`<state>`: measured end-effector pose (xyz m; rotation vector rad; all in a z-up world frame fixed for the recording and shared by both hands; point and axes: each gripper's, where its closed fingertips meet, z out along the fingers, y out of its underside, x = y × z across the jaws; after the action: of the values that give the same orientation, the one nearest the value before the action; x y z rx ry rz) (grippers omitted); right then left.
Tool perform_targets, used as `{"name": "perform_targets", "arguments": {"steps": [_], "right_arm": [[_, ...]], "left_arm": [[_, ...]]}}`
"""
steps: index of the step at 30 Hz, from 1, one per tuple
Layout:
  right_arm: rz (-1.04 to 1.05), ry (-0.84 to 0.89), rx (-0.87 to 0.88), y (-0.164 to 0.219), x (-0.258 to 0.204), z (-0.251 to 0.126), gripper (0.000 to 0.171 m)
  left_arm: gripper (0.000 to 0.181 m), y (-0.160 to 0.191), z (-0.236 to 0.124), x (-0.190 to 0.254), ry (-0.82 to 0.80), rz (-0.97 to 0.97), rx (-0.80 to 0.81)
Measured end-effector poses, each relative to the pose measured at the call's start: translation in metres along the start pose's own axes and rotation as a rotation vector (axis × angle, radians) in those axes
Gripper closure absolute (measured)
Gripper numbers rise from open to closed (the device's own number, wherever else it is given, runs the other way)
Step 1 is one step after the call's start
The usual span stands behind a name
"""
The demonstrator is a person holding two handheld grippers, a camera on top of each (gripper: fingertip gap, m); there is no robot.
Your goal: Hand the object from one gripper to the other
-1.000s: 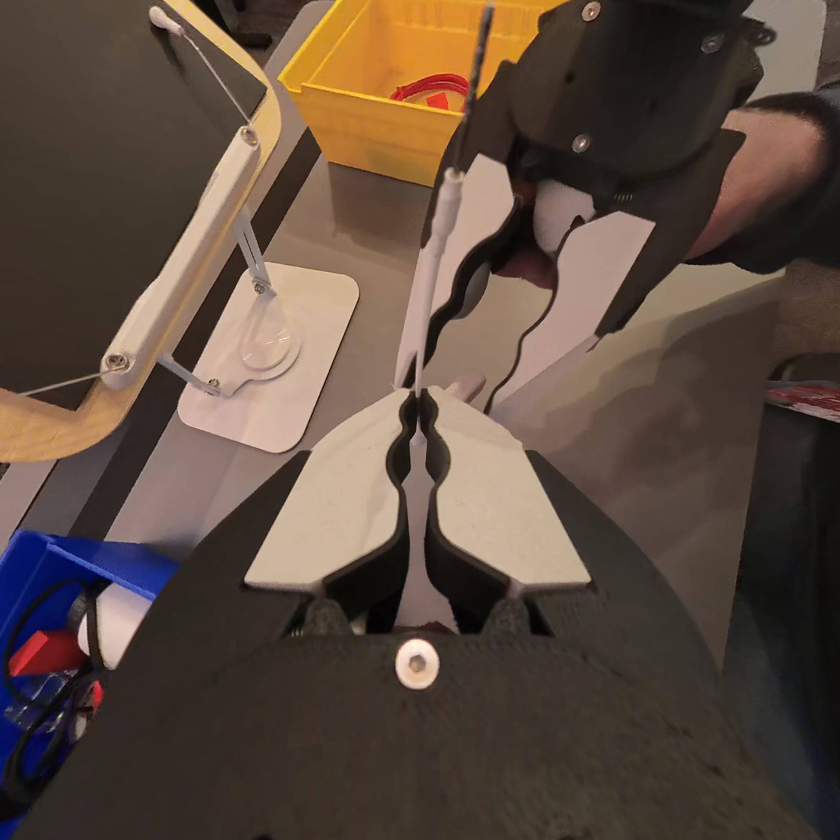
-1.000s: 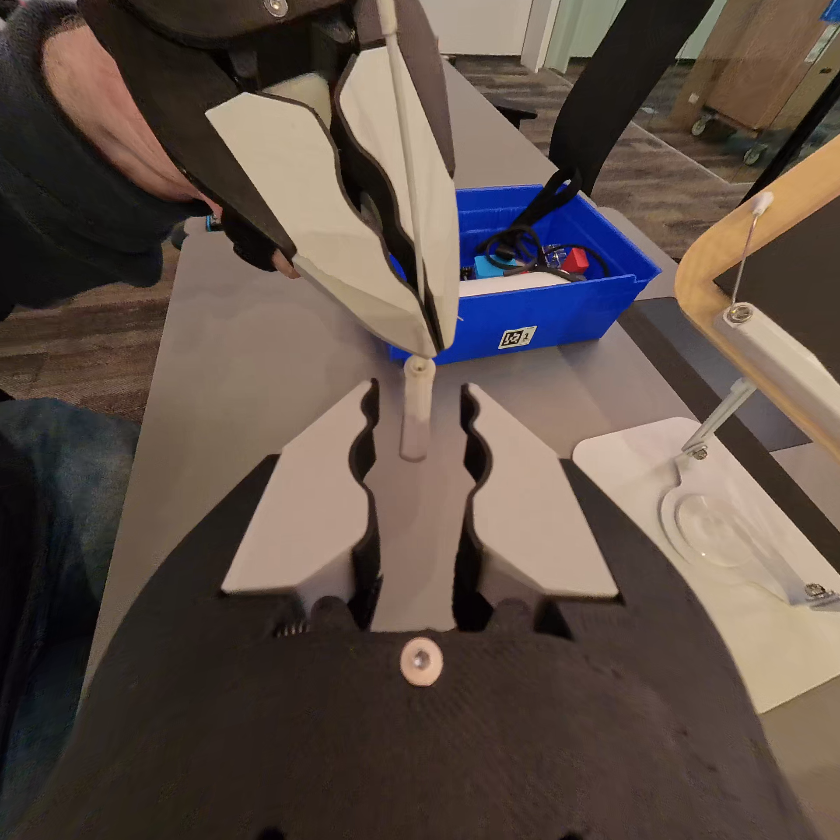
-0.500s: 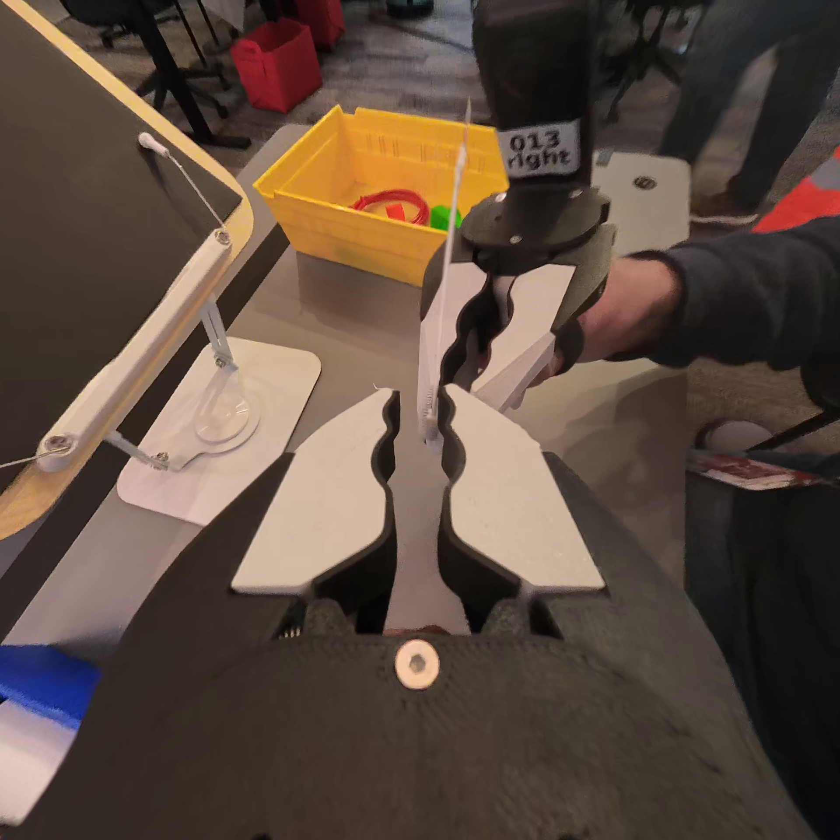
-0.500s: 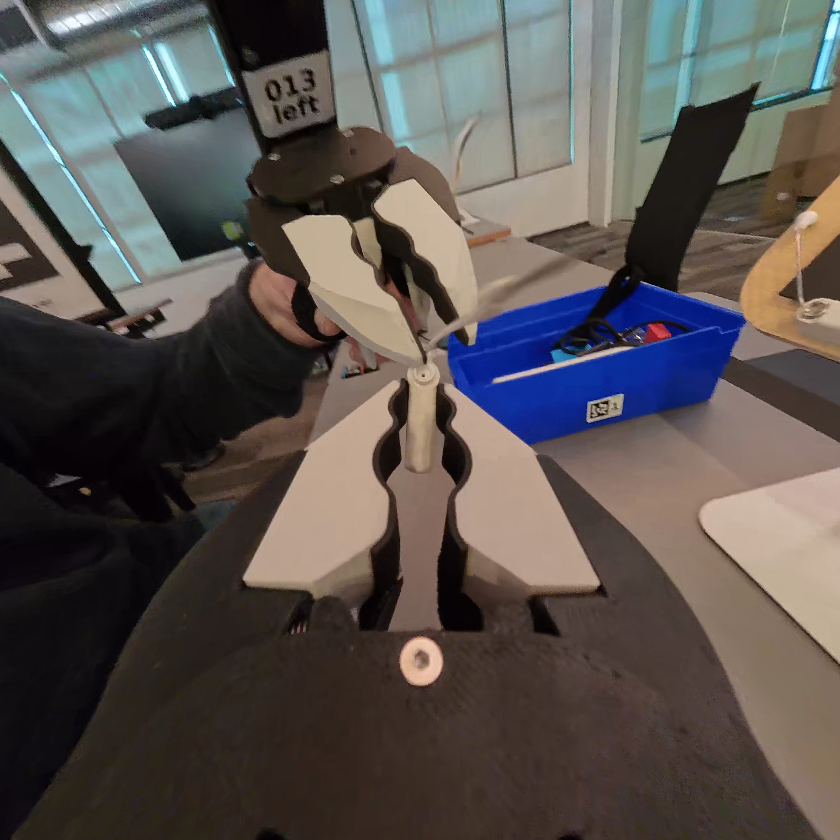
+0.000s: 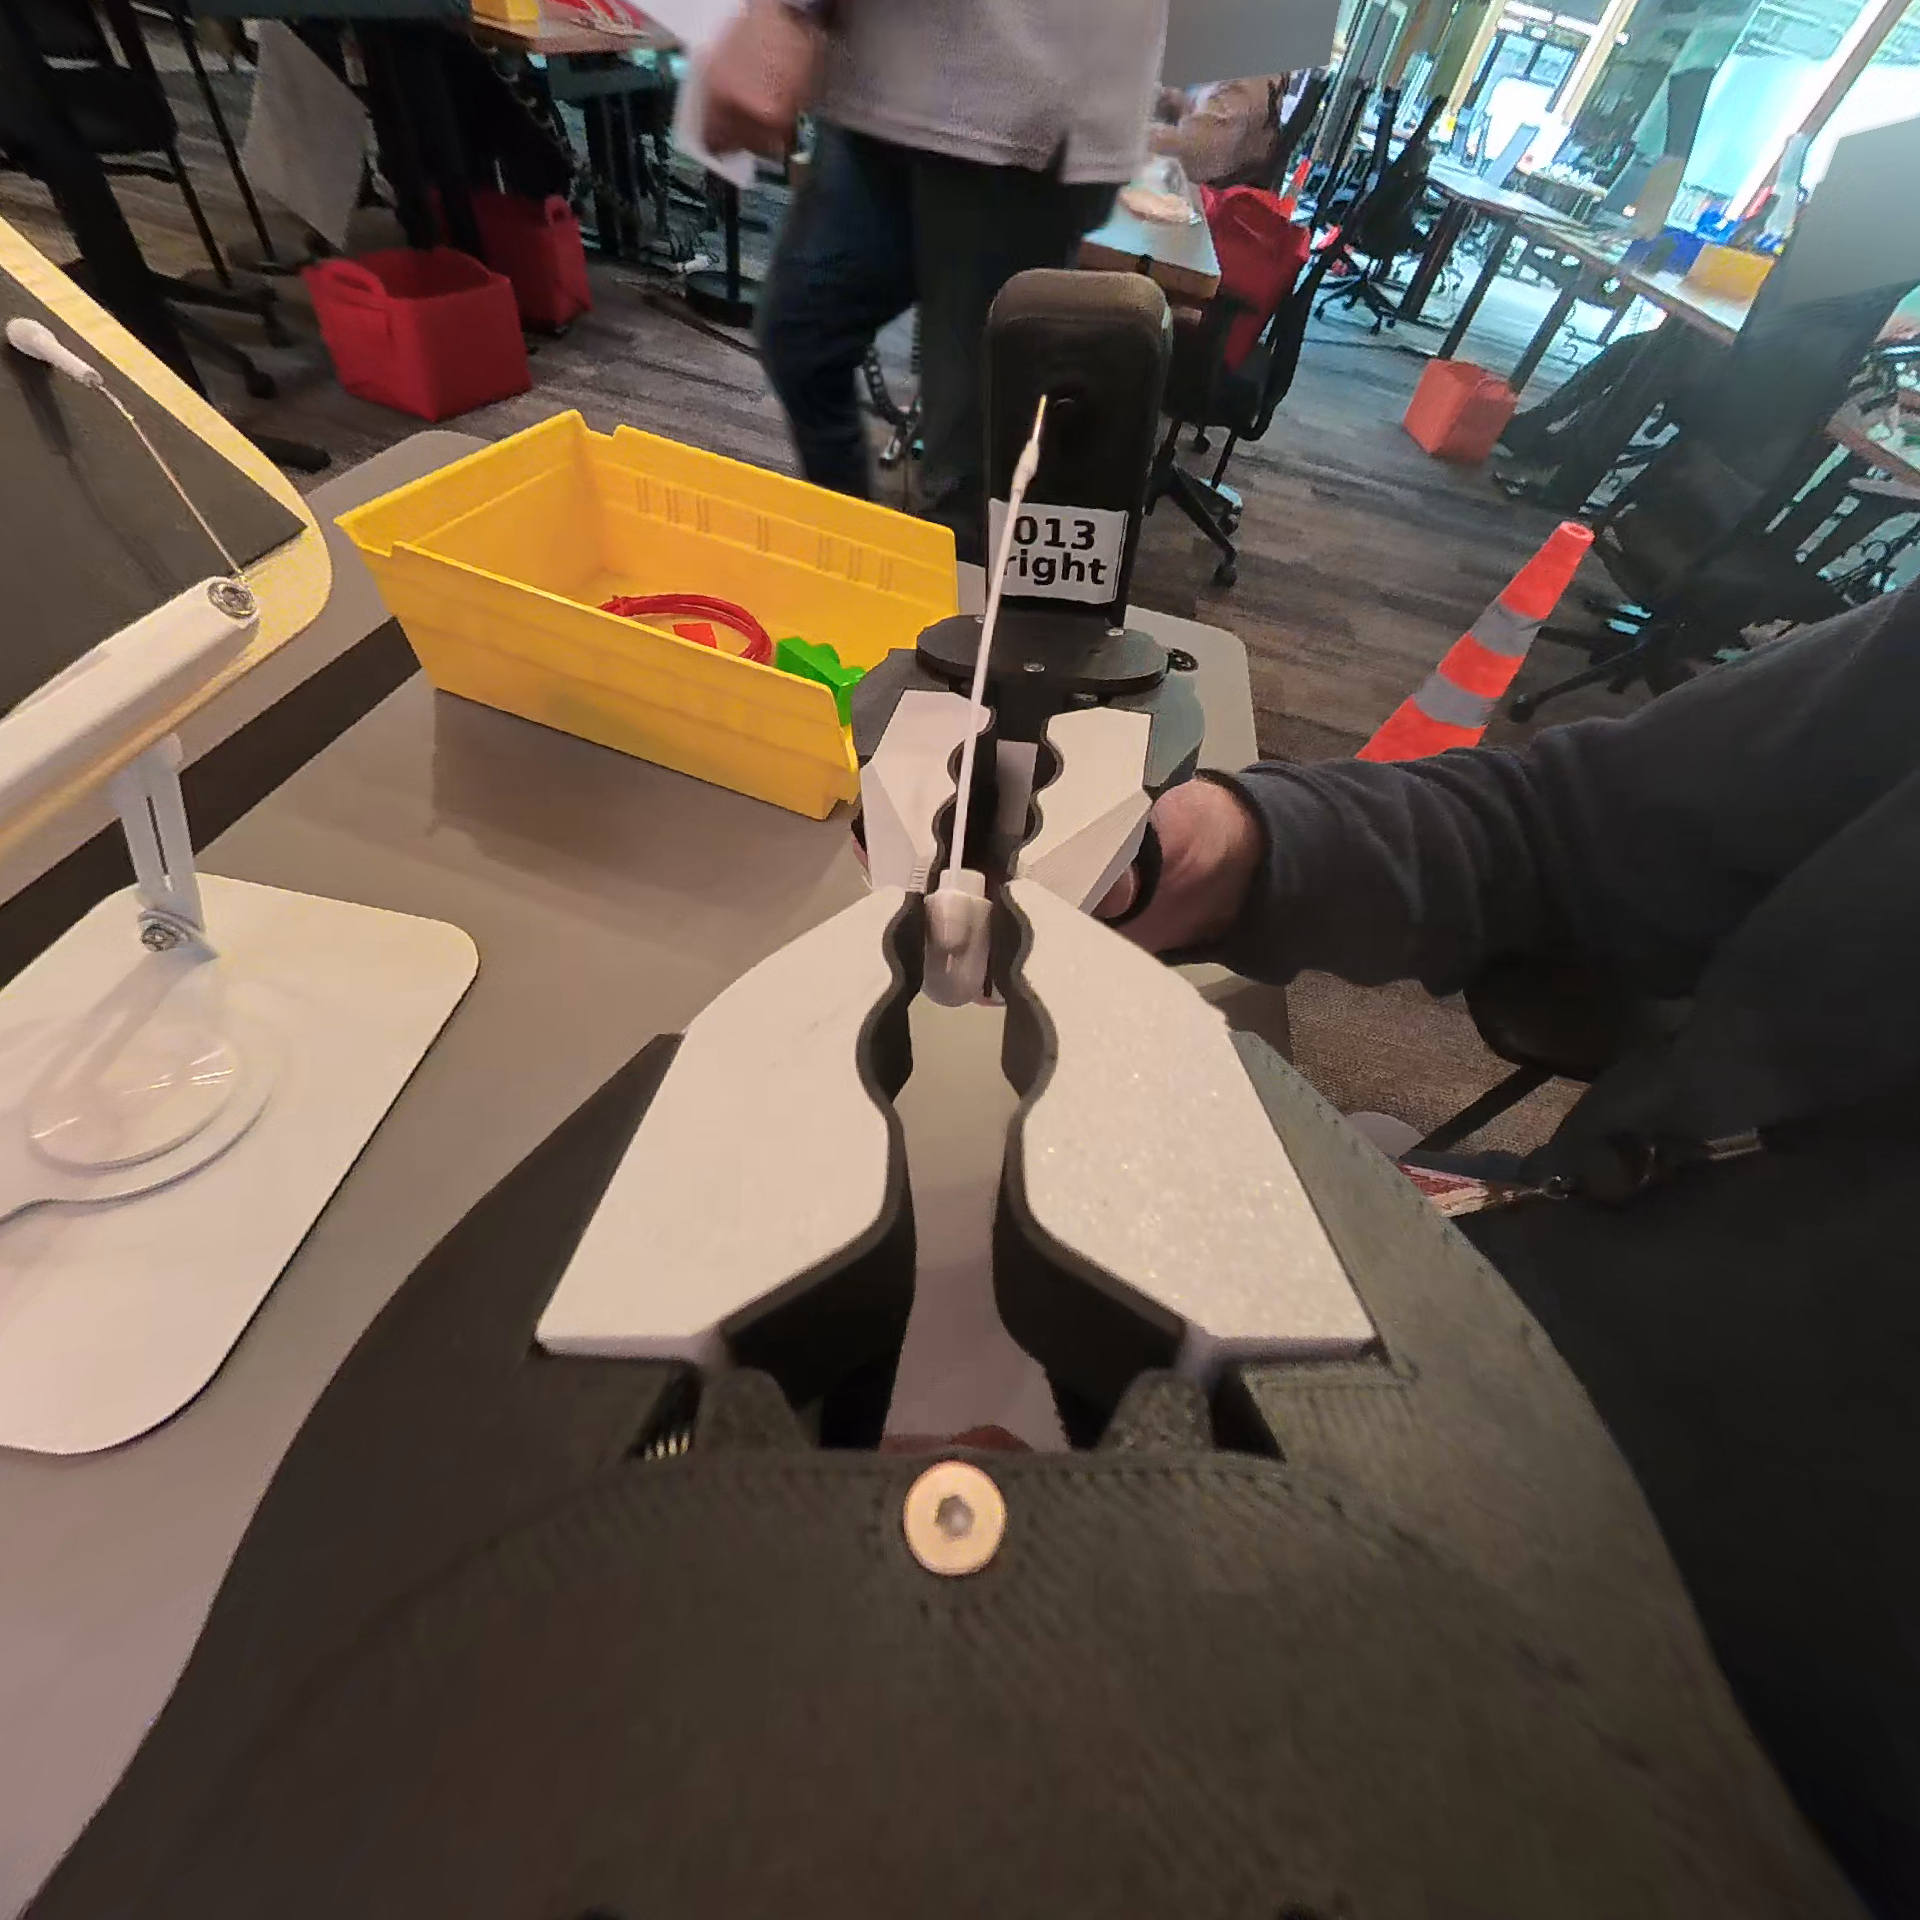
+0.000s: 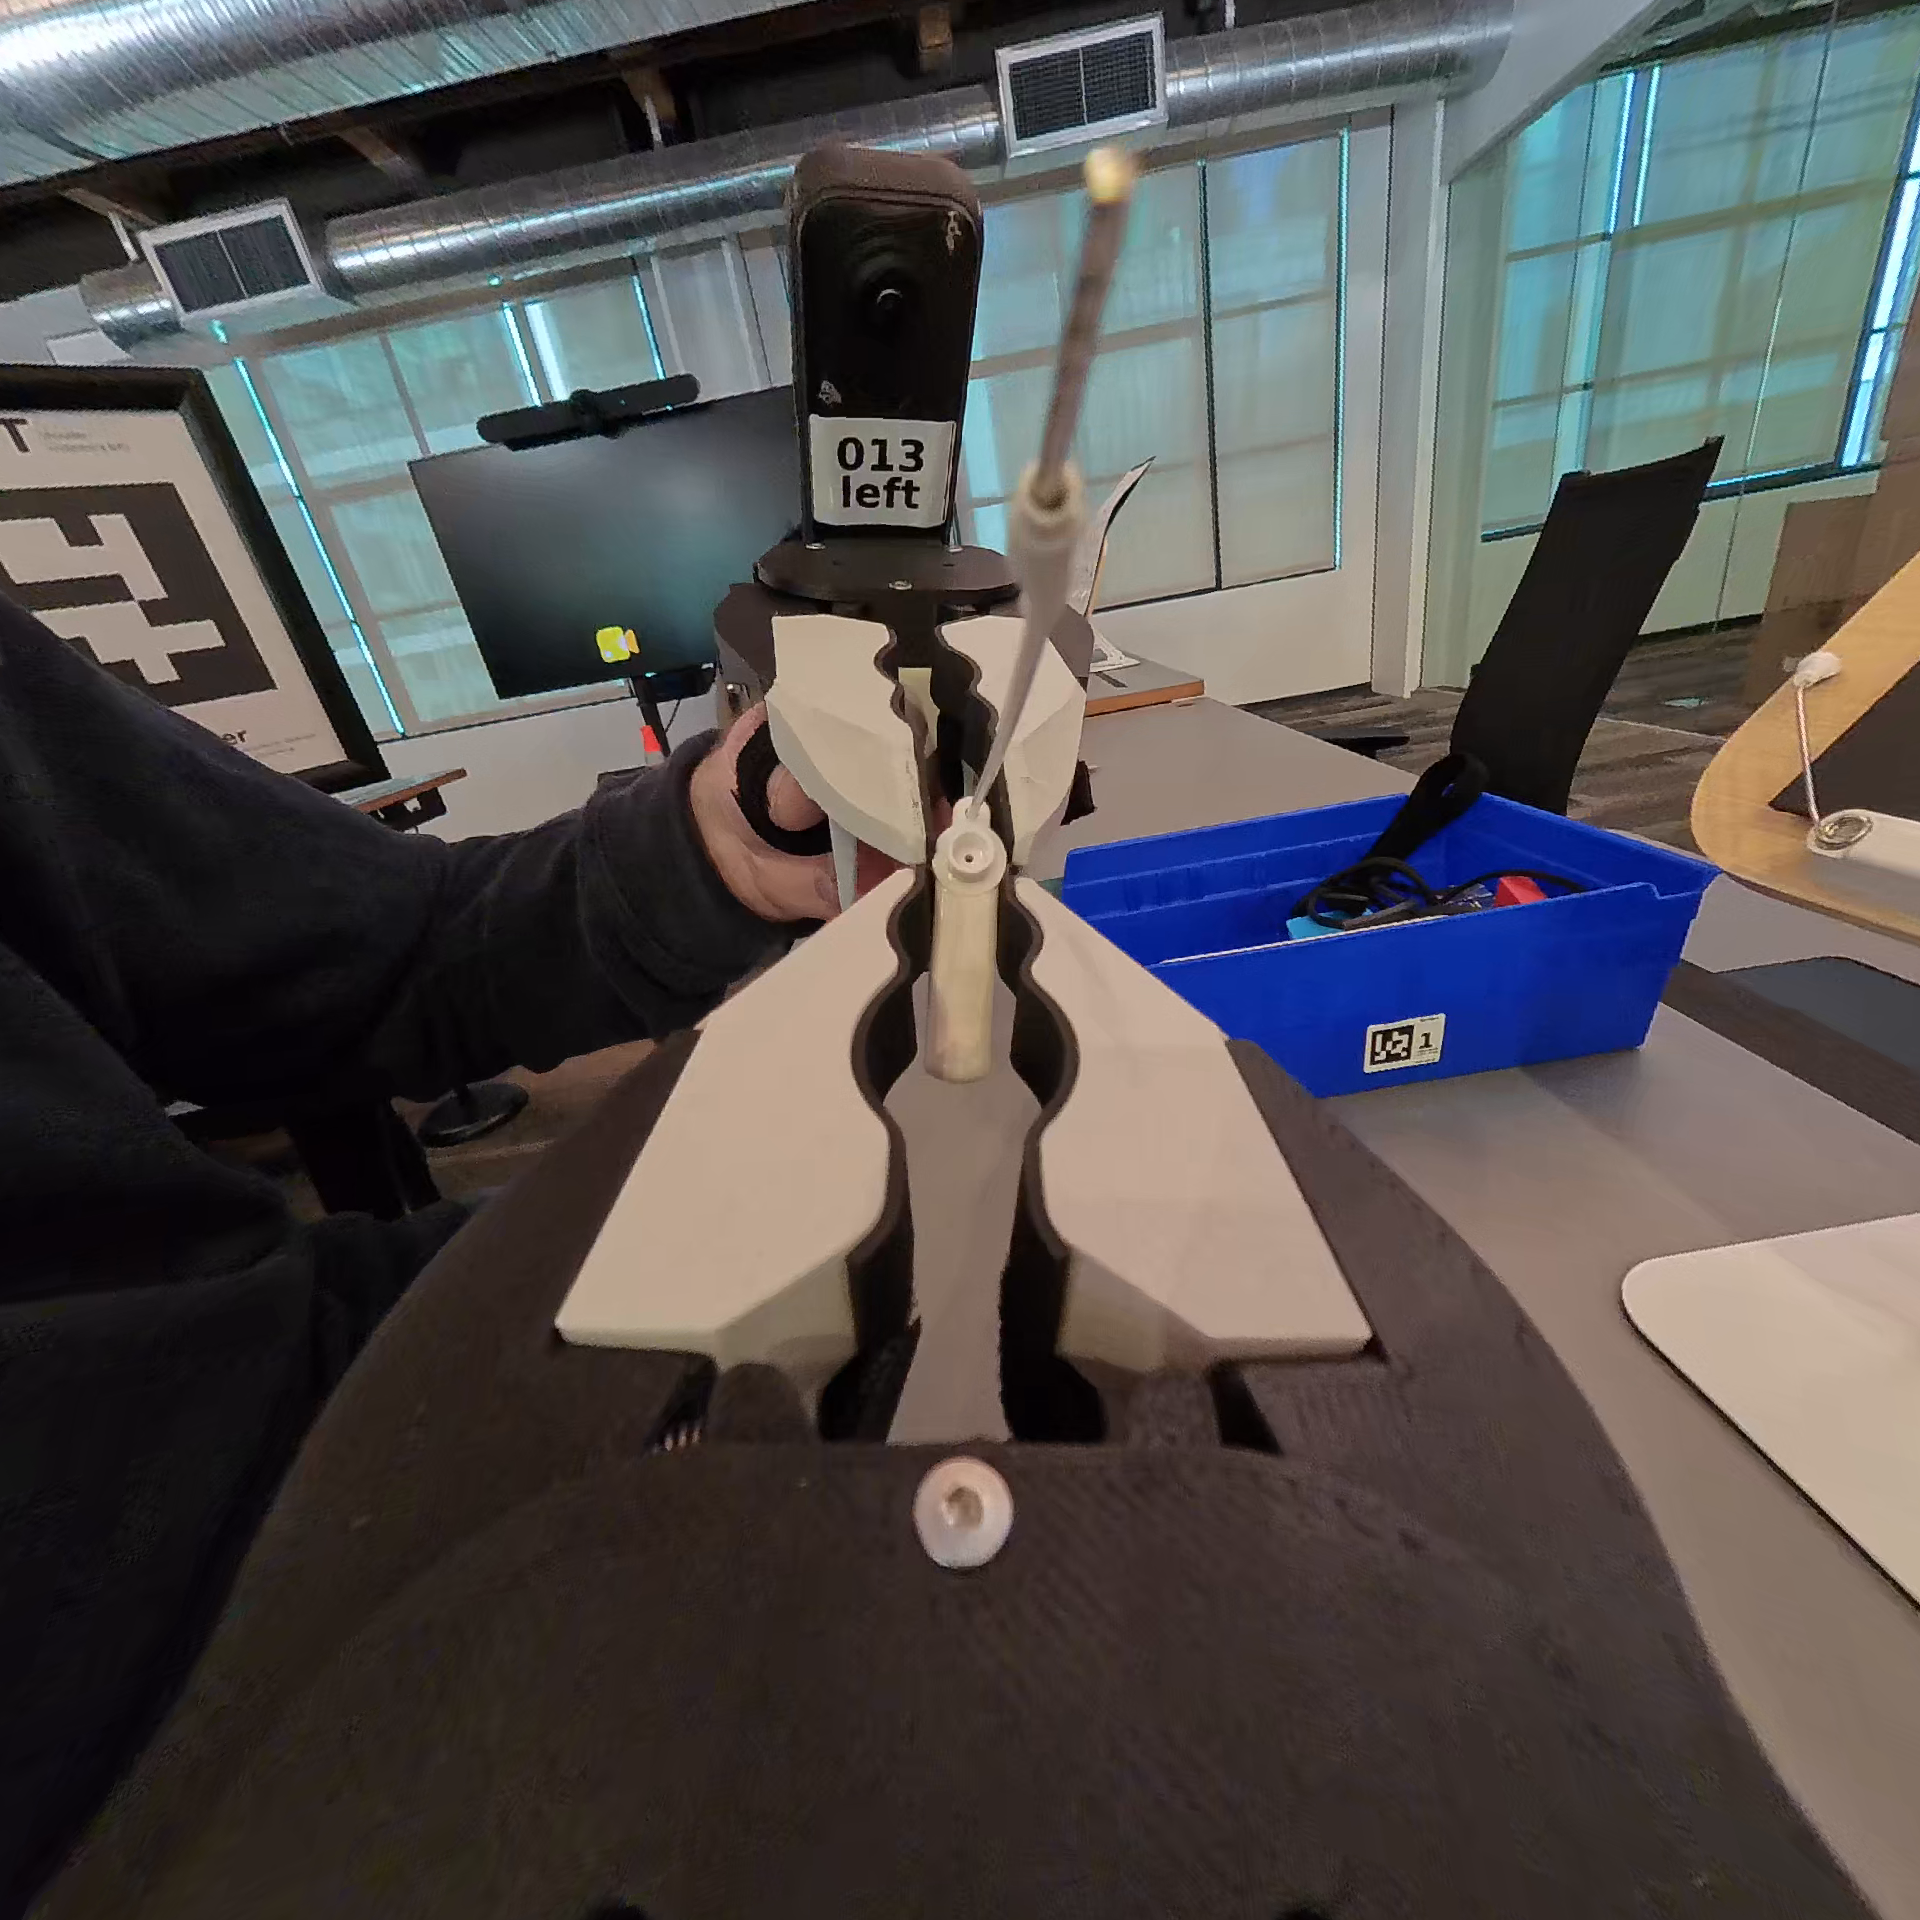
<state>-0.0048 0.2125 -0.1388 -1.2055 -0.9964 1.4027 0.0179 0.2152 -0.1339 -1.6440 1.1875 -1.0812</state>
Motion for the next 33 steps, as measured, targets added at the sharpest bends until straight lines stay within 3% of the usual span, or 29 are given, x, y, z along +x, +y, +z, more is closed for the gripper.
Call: {"name": "perform_targets", "arguments": {"steps": [12,15,19,25,28,33], "right_arm": [[-0.033,0.049,-0.044,0.008,0.005,-0.005,0.148],[-0.097,0.131,-0.142,0.018,0.009,-0.016,0.136],[-0.284,0.203,-0.292,0.026,-0.005,-0.039,0.14],[-0.501,0.237,-0.375,-0.012,-0.035,-0.042,0.135],[-0.591,0.297,-0.491,-0.022,-0.02,-0.044,0.136],[-0.565,0.247,-0.731,0.008,0.008,-0.043,0.146]], "left_arm": [[0.17,-0.002,0.001,0.001,-0.036,0.07,-0.032],[0.17,0.001,-0.003,-0.005,-0.079,0.099,-0.09],[0.17,0.007,-0.011,-0.014,-0.132,0.135,-0.195],[0.17,0.021,-0.016,-0.023,-0.18,0.261,-0.387],[0.17,0.025,-0.014,-0.025,-0.196,0.315,-0.472],[0.17,0.028,-0.005,-0.02,-0.188,0.385,-0.557]]}}
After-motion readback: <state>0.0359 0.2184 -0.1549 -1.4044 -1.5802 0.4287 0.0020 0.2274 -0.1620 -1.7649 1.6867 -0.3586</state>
